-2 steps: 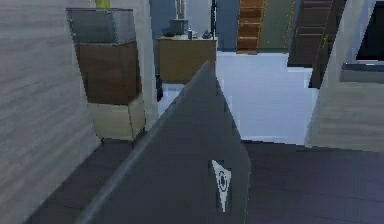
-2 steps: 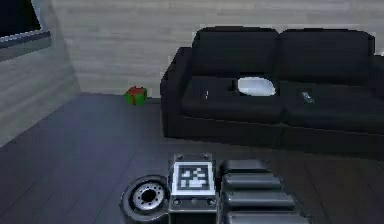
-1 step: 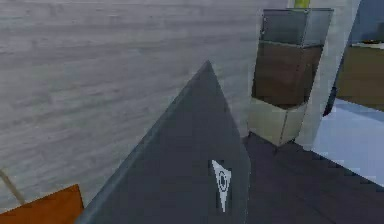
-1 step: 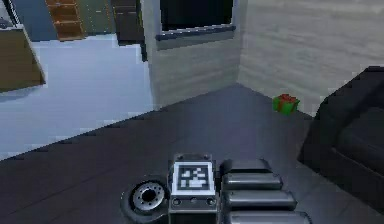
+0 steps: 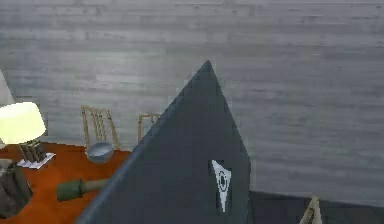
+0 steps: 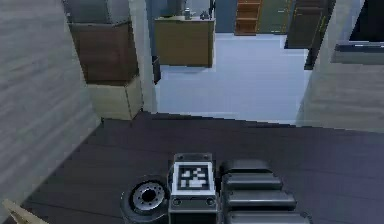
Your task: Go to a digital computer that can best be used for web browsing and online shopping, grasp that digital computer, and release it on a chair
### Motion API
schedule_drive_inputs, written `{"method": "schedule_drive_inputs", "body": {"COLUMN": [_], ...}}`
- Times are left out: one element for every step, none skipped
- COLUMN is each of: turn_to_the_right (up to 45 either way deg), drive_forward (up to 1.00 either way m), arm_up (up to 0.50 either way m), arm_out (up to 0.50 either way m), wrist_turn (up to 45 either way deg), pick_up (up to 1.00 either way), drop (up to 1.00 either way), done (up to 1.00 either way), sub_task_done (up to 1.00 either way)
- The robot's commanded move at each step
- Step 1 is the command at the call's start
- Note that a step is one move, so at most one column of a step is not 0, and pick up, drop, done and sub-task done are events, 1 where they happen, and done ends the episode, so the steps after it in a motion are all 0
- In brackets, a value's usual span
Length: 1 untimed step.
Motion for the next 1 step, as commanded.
{"method": "schedule_drive_inputs", "body": {"turn_to_the_right": [-45.0], "drive_forward": [0.00], "arm_up": [0.00], "arm_out": [0.00], "wrist_turn": [0.0], "pick_up": [0.00], "drop": [0.00], "done": [0.00], "sub_task_done": [0.00]}}
